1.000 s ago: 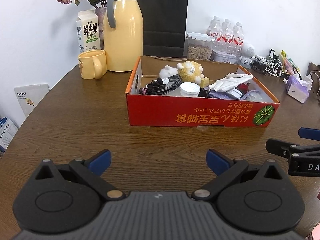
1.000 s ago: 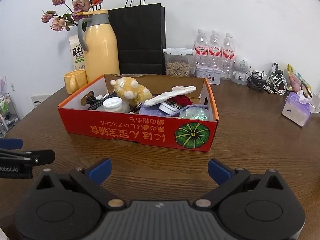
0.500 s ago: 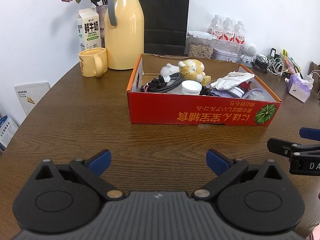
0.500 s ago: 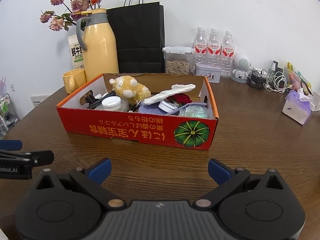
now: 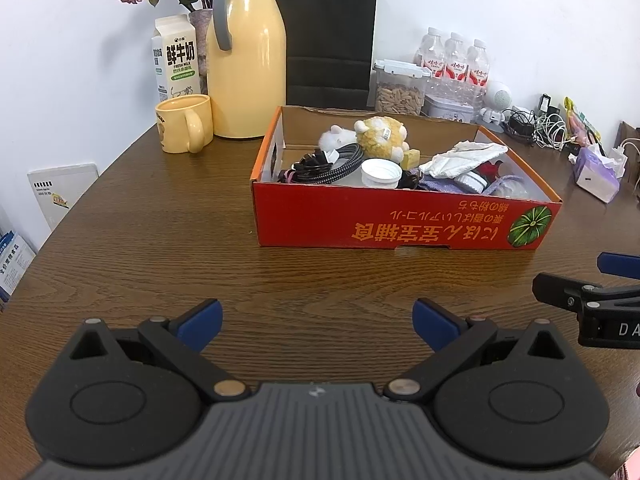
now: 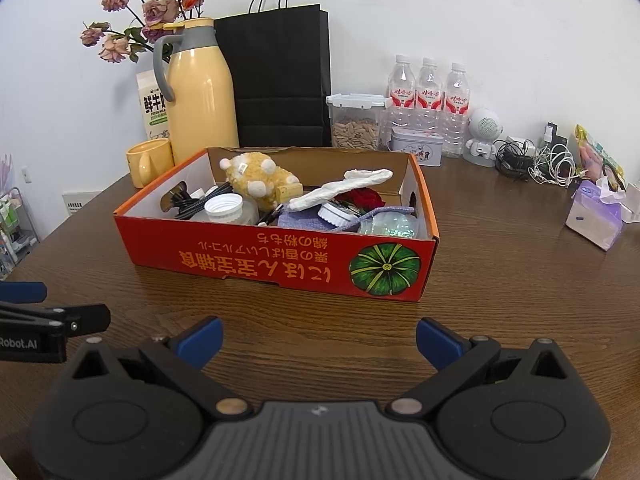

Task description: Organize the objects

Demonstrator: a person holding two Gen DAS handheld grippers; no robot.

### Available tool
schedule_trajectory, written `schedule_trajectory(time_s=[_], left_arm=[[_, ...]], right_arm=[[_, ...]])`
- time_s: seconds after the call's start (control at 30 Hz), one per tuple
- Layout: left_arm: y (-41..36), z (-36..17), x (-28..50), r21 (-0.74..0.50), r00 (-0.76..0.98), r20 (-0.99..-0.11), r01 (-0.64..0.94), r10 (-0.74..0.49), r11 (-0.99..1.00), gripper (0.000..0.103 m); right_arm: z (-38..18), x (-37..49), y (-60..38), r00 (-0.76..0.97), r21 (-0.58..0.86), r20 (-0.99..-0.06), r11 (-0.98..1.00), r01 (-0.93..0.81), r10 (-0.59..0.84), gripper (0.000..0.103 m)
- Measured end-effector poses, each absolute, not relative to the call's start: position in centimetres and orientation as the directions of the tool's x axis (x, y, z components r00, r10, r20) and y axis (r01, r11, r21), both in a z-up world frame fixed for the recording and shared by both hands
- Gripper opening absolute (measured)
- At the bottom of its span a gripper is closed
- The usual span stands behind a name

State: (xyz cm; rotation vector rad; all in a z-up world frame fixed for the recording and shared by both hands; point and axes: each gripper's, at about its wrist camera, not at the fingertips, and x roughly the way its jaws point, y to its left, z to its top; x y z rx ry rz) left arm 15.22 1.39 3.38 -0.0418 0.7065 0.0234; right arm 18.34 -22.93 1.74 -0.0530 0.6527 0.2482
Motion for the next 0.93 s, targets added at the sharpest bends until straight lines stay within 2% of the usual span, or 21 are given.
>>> schedule_trajectory(time_s=[0.93], left_arm=[[1.26,2.89,15.50,-0.038,0.747,-0.665,-0.027,-0.005,0.999,0.103]], right_arm=[[1.54,18.43,-22.93,0.765,0.031,-0.608,0.969,-0.246,0.214,0.103]])
